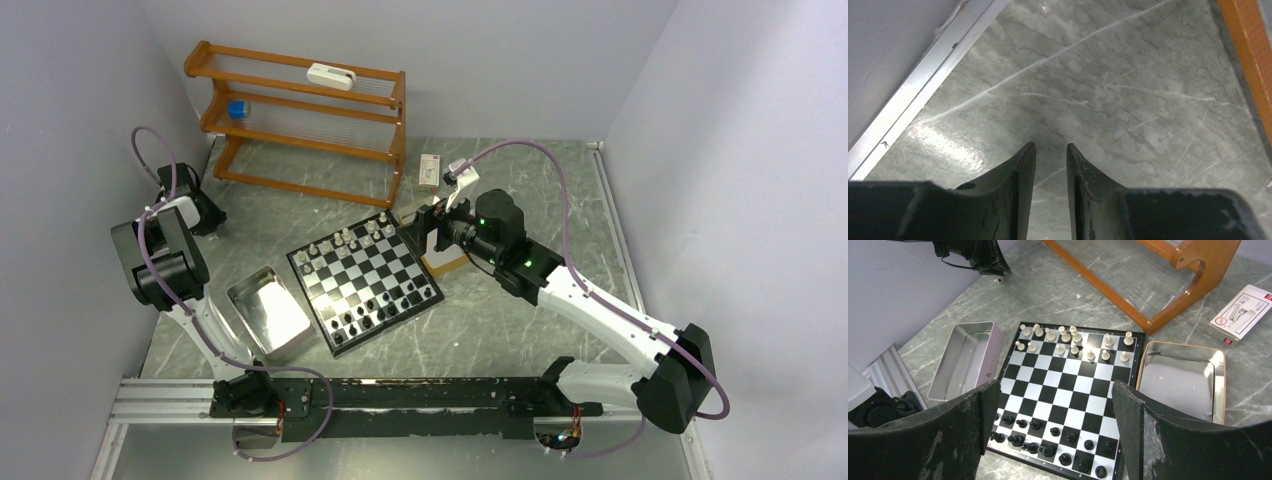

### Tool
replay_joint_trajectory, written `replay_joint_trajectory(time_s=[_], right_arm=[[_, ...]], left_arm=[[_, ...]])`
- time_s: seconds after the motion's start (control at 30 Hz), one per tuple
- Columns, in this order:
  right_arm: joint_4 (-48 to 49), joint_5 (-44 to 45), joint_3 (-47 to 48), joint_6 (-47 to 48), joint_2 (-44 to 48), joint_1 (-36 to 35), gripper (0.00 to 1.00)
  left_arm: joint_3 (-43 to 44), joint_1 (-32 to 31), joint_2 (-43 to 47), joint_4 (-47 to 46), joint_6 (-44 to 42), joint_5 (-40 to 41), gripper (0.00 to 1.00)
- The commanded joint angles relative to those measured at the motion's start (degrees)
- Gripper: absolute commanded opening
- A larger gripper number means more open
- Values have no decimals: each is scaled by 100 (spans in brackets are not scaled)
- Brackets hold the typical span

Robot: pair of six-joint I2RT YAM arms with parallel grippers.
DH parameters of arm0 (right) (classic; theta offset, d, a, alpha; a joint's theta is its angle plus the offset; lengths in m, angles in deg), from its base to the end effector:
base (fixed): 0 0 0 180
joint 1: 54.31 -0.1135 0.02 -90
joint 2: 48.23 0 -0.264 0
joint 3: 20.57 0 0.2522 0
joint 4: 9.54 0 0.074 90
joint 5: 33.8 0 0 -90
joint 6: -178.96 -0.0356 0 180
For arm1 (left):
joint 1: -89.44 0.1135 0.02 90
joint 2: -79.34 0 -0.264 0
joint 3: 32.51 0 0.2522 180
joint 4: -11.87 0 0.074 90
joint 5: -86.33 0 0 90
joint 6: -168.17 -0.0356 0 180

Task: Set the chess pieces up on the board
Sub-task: Place the chess piece at the center of the board.

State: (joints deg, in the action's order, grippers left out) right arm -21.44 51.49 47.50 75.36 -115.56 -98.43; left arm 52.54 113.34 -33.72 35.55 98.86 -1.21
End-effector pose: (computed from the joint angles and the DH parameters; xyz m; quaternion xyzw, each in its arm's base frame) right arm 0.1974 0.1955 0.3392 -0.2283 0.7378 0.3340 0.5403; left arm 0.3779 0.1691 0.1520 -0.3648 0.8711 0.0295 0.3274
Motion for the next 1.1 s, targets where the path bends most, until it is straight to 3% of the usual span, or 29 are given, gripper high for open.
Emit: replay_joint_trajectory(time_s=[0.0, 0.2, 0.57, 0.63, 0.7, 0.77, 1.07], right_arm=[[89, -29, 66, 38, 88, -18, 86], [60, -22, 72, 42, 162, -24, 86], [48, -28, 89, 33, 137, -19, 85], [42, -23, 89, 41, 145, -19, 85], [48, -22, 81, 42, 154, -27, 85], [42, -21, 80, 42, 151, -21, 85], [6, 23, 117, 85, 59, -25, 85]], left_arm=[[29, -138, -230, 415, -141, -437, 35], [207, -289, -83, 519, 224, -256, 36], [486, -333, 756, 1736, 2329, 1579, 39], [378, -333, 921, 1816, 2779, 1949, 42], [236, -333, 1016, 1800, 3103, 2223, 57], [134, -318, 996, 1892, 3392, 2397, 61], [81, -307, 568, 2290, 4668, 2542, 50]])
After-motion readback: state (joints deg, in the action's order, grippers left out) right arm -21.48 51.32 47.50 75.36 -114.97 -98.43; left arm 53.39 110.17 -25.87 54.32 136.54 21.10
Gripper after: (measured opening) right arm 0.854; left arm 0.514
